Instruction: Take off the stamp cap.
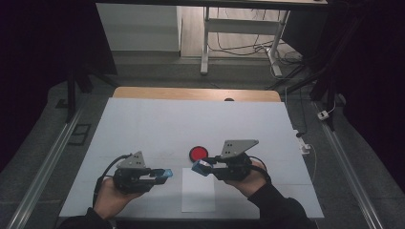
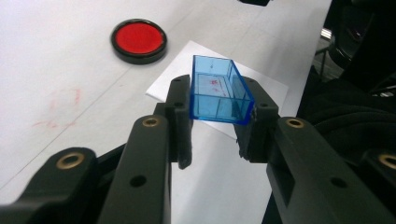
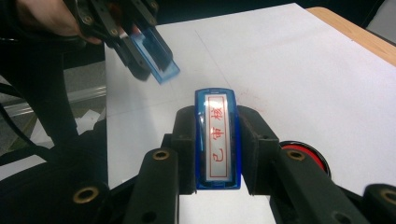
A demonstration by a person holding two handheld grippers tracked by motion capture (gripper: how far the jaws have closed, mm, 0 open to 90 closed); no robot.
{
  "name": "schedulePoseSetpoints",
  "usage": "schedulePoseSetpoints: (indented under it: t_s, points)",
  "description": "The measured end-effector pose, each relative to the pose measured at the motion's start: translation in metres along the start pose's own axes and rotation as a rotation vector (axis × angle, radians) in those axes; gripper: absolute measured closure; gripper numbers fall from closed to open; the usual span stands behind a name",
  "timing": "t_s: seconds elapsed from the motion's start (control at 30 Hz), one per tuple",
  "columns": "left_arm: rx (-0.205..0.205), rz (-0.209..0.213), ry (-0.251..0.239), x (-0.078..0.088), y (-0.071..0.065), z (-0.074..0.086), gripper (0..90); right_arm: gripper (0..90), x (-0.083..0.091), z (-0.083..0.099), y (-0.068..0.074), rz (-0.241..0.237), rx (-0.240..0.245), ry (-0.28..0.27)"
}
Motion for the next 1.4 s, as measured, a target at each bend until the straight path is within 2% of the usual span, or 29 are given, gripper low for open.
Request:
schedulePoseSetpoints:
  t_s: [0.23,0.43,0.83,1.2,1.4]
  points:
    - [0.034,-0.06,-0.009,0.019,0.003,0.014,68.4,71.0,0.0,0.001,-0.001,0.009,-0.005,0.005]
    - [0.081,-0.092,-0.023,0.033,0.006,0.026,68.4,71.0,0.0,0.002,-0.002,0.015,-0.01,0.012]
    - [0.134,-0.156,-0.023,0.052,0.009,0.049,68.4,71.0,-0.001,0.006,-0.007,0.036,-0.027,0.028]
    - [0.153,-0.205,-0.014,0.062,0.009,0.061,68.3,71.0,-0.003,0.013,-0.014,0.06,-0.041,0.056]
    - [0.15,-0.228,-0.005,0.066,0.009,0.066,68.3,71.0,-0.004,0.016,-0.017,0.069,-0.045,0.067]
Point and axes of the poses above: each handheld gripper's, and its own axes: x roughly backward along the jaws, z roughly out of its underside, y roughly to its left, the point moved 6 cm from there along -x, roughly forward along the jaws, and after that the axes turned 3 degrees about -y, right-handed, at the moved point
